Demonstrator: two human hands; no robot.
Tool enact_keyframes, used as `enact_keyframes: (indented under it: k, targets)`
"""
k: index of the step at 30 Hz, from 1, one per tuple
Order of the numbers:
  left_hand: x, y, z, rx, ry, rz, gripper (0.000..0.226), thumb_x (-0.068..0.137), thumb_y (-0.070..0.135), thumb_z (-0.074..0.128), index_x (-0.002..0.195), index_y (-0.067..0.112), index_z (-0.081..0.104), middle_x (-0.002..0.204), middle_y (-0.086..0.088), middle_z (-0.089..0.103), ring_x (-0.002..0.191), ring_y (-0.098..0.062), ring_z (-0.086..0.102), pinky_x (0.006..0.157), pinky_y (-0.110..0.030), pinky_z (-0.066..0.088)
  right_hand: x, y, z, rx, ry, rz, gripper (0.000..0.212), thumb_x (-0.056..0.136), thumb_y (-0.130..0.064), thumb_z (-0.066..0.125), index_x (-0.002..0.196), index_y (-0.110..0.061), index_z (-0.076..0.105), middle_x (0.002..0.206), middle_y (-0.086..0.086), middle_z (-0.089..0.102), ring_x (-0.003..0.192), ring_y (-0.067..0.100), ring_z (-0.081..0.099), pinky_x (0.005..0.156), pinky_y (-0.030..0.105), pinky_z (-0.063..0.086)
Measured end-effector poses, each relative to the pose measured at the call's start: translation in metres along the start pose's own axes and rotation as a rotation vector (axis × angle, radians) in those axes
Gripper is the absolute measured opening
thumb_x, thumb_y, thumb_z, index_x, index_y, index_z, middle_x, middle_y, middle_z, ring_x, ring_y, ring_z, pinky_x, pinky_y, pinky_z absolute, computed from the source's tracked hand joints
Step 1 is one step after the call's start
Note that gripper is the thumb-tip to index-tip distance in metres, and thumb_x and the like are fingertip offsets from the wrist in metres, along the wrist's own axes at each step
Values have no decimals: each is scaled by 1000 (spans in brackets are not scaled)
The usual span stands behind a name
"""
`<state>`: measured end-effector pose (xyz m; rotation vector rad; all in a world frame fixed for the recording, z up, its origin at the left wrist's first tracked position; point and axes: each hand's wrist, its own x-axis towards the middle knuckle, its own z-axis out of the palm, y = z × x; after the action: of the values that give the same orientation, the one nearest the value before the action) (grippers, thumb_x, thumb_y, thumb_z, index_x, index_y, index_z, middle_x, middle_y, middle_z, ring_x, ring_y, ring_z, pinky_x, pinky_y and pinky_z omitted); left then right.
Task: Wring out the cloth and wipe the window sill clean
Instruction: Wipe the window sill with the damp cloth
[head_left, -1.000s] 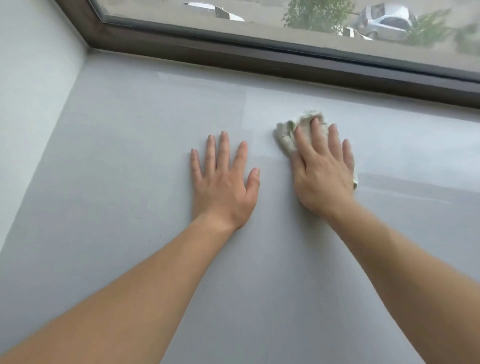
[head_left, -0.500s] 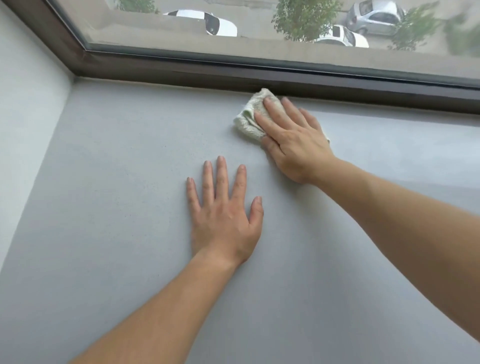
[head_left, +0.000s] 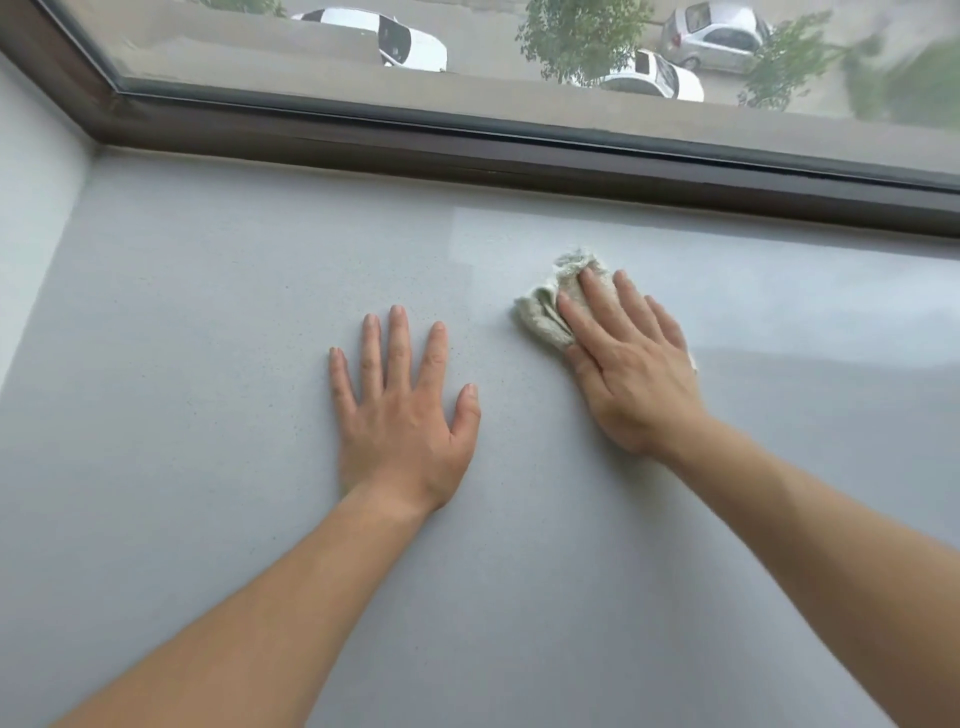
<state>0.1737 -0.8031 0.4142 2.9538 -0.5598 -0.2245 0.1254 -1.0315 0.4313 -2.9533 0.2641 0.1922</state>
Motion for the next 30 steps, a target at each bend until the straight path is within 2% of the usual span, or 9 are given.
enact_keyframes:
  k: [2, 7, 10, 13, 17, 20, 22, 27, 30]
  targets:
    - [-1, 1, 1, 1, -2, -7, 72, 93, 58, 16, 158, 27, 11, 167, -7, -2, 153, -26, -10, 121, -57, -2, 6, 43, -7, -25, 7, 18, 57, 101, -56, 15, 156, -43, 13, 166, -13, 2, 154, 20, 2, 122, 40, 4]
    - [-2, 3, 1, 5, -6, -25, 73, 92, 60, 15, 158, 28, 10, 168, -5, -4, 153, -25, -12, 121, -56, -5, 24, 60, -10, 90, 98, 458, 56, 103, -47, 18, 157, -37, 12, 168, -5, 3, 154, 25, 0, 123, 46, 2]
    - [-3, 3, 1, 1, 3, -27, 74, 92, 61, 16, 158, 30, 10, 168, -3, -5, 153, -23, -12, 121, -55, -6, -18, 13, 5, 56, 87, 240, 55, 104, -45, 20, 158, -36, 13, 168, -6, 4, 154, 24, -3, 123, 43, 1]
    - [-5, 2, 3, -14, 2, -26, 76, 91, 63, 19, 158, 28, 13, 168, -4, -5, 153, -21, -11, 121, -55, -8, -47, 32, 6, -23, 0, -86, 54, 104, -48, 20, 157, -39, 17, 166, -12, 7, 154, 20, 1, 123, 42, 5]
    - [-19, 11, -3, -73, 119, 40, 70, 91, 50, 33, 150, 13, 33, 165, -16, 10, 153, -28, 5, 118, -64, -4, -7, 113, -14, 11, 46, 128, 54, 103, -52, 18, 156, -41, 16, 167, -10, 5, 154, 23, 4, 123, 44, 6]
    - [-52, 36, -6, -143, 157, 119, 59, 94, 43, 36, 142, 9, 45, 161, -17, 24, 151, -30, 17, 117, -67, 2, -2, 104, -20, 92, 50, 295, 54, 104, -45, 19, 156, -38, 13, 168, -7, 1, 154, 24, -1, 123, 46, 2]
    - [-82, 58, -2, -151, 131, 110, 58, 95, 43, 34, 142, 11, 47, 161, -17, 25, 151, -31, 18, 117, -66, 2, -31, 71, -9, 78, 51, 250, 55, 103, -44, 20, 157, -36, 12, 168, -6, 2, 154, 24, -3, 123, 45, 2]
    - [-131, 79, 20, -24, 11, 80, 68, 95, 51, 32, 154, 18, 31, 165, -13, 14, 153, -30, 8, 118, -64, 7, -88, 63, 1, -28, -37, -255, 55, 102, -47, 23, 156, -38, 21, 166, -10, 12, 154, 22, 5, 123, 43, 6]
    - [-134, 78, 23, 58, -18, 83, 71, 95, 53, 30, 157, 19, 22, 166, -13, 8, 154, -30, 4, 118, -65, 10, -48, 100, -10, 9, 34, 11, 54, 102, -46, 23, 156, -39, 21, 167, -10, 10, 154, 23, 4, 123, 43, 5]
